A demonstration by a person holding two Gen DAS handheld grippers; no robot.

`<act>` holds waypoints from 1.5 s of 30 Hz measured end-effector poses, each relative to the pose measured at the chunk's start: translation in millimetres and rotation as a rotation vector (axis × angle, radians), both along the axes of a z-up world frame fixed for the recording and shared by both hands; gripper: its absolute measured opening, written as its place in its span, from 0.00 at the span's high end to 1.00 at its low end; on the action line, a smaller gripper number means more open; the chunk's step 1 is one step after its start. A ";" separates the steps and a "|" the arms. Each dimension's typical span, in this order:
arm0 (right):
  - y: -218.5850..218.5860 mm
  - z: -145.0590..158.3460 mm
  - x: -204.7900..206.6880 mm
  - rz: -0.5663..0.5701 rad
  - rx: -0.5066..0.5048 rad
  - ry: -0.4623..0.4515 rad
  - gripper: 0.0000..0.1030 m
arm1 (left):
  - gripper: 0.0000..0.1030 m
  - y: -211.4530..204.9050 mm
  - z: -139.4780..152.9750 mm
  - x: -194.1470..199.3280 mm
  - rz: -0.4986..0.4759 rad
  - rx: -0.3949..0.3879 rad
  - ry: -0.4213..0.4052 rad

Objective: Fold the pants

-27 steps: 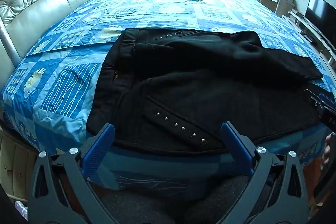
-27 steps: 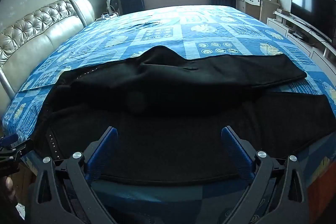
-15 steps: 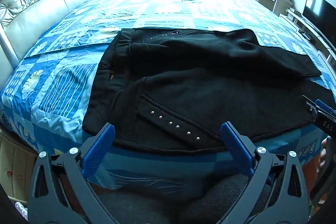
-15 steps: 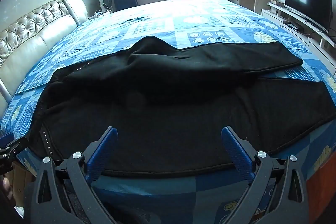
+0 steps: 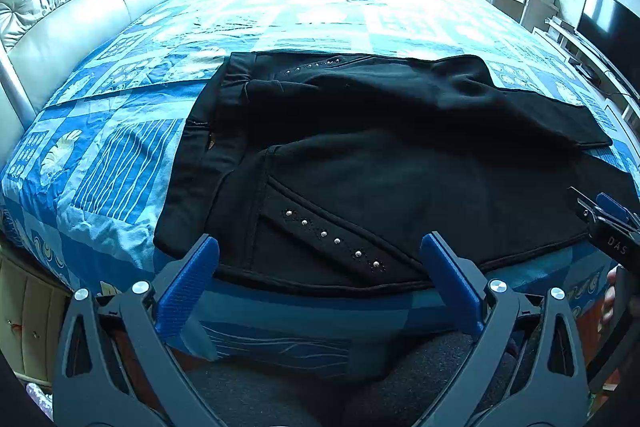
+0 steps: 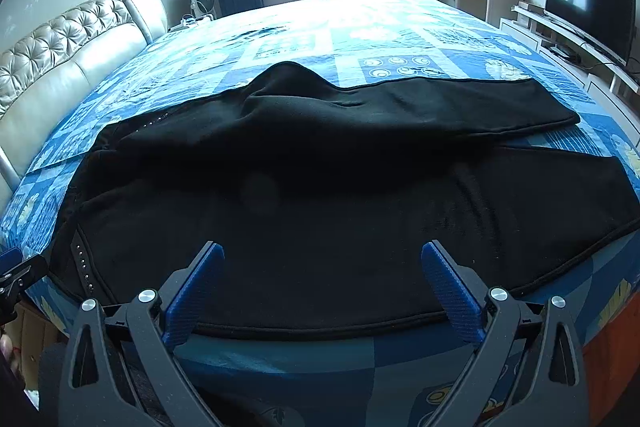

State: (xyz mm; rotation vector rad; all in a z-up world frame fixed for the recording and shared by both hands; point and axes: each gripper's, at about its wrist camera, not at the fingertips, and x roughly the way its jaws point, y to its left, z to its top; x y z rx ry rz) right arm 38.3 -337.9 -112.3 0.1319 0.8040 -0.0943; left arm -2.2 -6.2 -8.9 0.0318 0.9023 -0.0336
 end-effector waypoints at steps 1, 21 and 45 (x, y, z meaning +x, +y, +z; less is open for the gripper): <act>0.3 -0.7 0.0 0.001 0.000 0.001 0.04 | 0.02 0.0 0.0 -0.1 -0.001 -0.001 0.001; 4.6 -2.4 -0.5 0.002 0.014 0.008 0.04 | 0.02 -1.9 6.0 -2.2 0.001 0.011 -0.019; 9.7 -4.0 -0.1 0.011 0.012 0.015 0.04 | 0.02 -4.2 4.9 -3.5 0.001 0.015 -0.015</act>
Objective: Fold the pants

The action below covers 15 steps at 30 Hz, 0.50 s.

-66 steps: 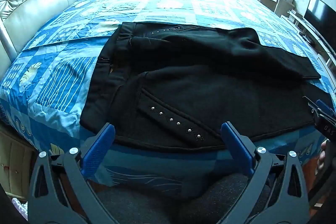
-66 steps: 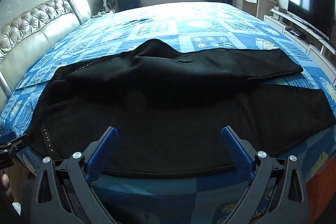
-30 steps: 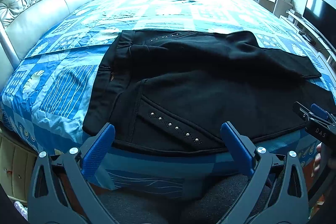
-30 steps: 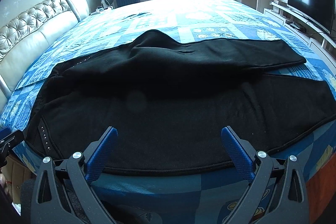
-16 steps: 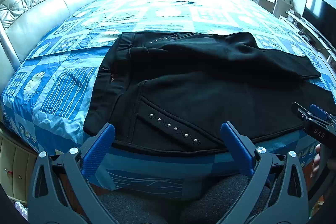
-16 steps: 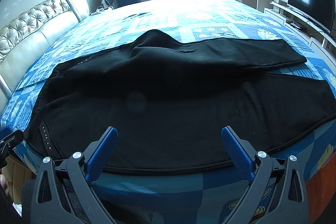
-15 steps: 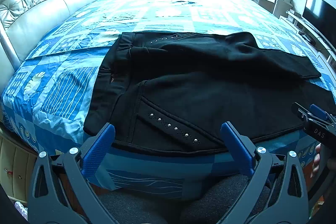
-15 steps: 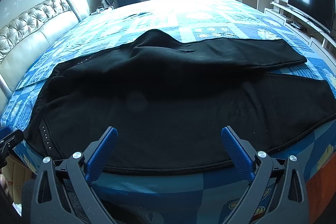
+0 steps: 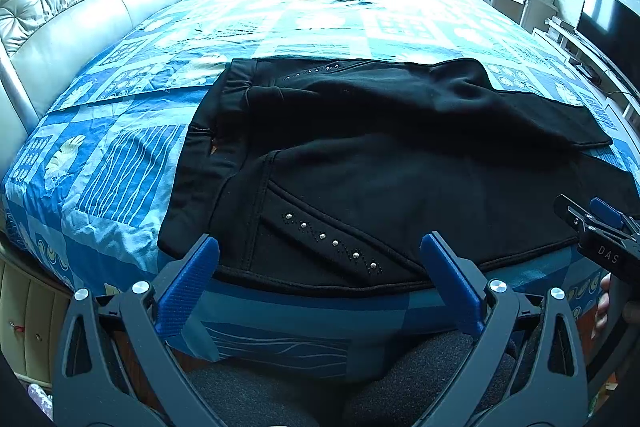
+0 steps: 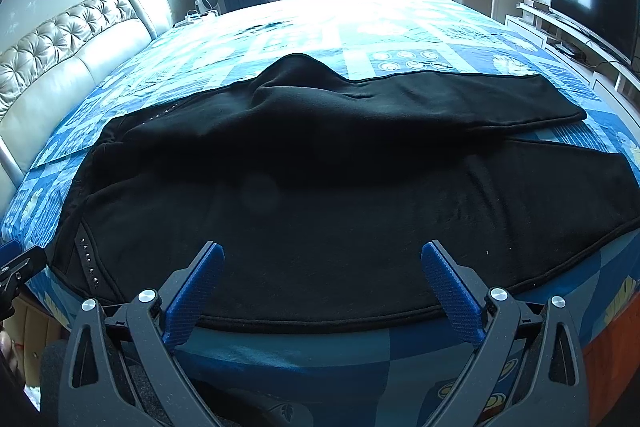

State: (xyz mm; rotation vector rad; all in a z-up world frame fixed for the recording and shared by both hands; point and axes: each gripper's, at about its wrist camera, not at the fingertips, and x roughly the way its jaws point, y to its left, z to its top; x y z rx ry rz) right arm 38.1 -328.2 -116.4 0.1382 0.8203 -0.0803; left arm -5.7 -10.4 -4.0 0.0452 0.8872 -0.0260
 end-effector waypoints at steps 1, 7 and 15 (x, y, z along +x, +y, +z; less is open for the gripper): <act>0.4 -0.2 0.2 0.000 0.001 0.001 0.04 | 0.02 -0.1 0.0 0.0 0.000 -0.001 0.000; 2.0 0.1 -0.2 0.006 -0.001 0.000 0.04 | 0.02 -0.2 -0.4 -0.2 -0.001 0.001 0.000; 3.4 -0.3 -0.5 0.007 -0.001 0.002 0.04 | 0.02 0.0 -1.8 -0.7 0.000 0.001 0.002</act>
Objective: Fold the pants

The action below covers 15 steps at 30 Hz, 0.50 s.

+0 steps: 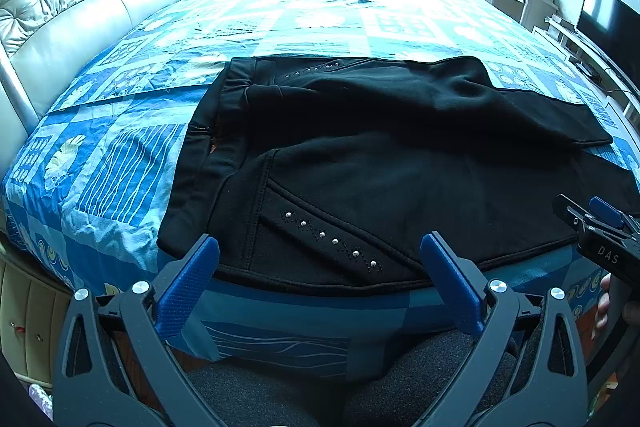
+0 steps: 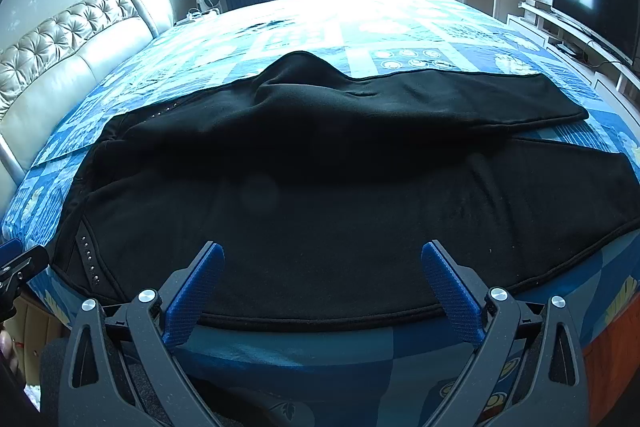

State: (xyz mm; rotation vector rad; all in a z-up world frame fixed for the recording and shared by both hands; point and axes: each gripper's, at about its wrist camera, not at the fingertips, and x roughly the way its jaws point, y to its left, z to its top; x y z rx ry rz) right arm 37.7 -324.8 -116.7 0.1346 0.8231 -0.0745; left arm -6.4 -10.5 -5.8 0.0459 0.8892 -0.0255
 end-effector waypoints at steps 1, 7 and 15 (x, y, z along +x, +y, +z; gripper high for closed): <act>0.2 0.0 -0.2 0.001 0.000 -0.001 0.04 | 0.02 -0.1 0.1 0.1 0.000 0.000 0.000; 0.8 -0.9 0.2 0.005 0.002 0.004 0.04 | 0.02 0.0 -1.0 0.1 -0.004 0.003 0.000; 1.0 -1.9 0.3 0.011 0.004 0.008 0.04 | 0.02 0.1 -1.7 0.2 -0.004 0.005 0.001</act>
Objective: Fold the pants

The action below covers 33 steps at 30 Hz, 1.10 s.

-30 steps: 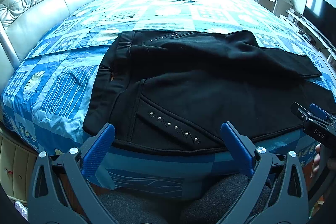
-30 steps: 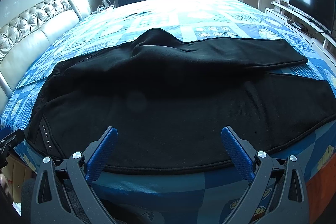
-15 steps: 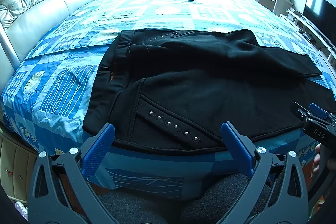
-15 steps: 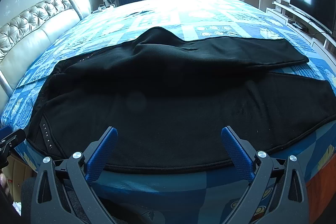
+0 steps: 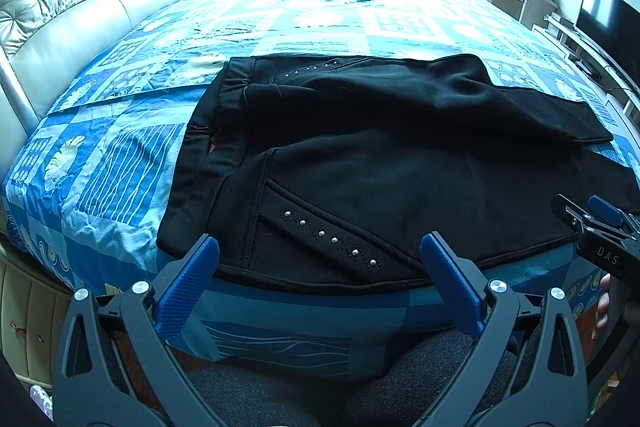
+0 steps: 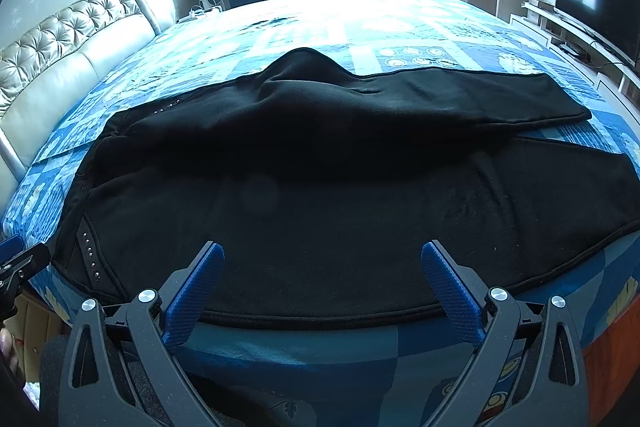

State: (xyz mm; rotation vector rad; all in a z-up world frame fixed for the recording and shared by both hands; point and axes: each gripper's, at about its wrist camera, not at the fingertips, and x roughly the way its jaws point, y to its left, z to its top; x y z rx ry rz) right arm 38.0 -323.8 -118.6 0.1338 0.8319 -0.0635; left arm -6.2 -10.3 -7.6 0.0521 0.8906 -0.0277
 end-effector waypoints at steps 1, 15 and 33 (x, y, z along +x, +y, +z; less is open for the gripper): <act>0.2 -0.3 0.0 0.000 0.001 0.001 0.04 | 0.02 -0.1 0.4 0.0 0.000 -0.001 0.000; 2.9 -4.3 2.2 0.019 0.008 0.019 0.04 | 0.02 -2.0 -4.3 1.4 -0.003 0.013 0.014; -15.3 39.0 53.6 0.245 0.152 -0.072 0.04 | 0.02 80.9 10.1 67.1 -0.057 -0.128 0.064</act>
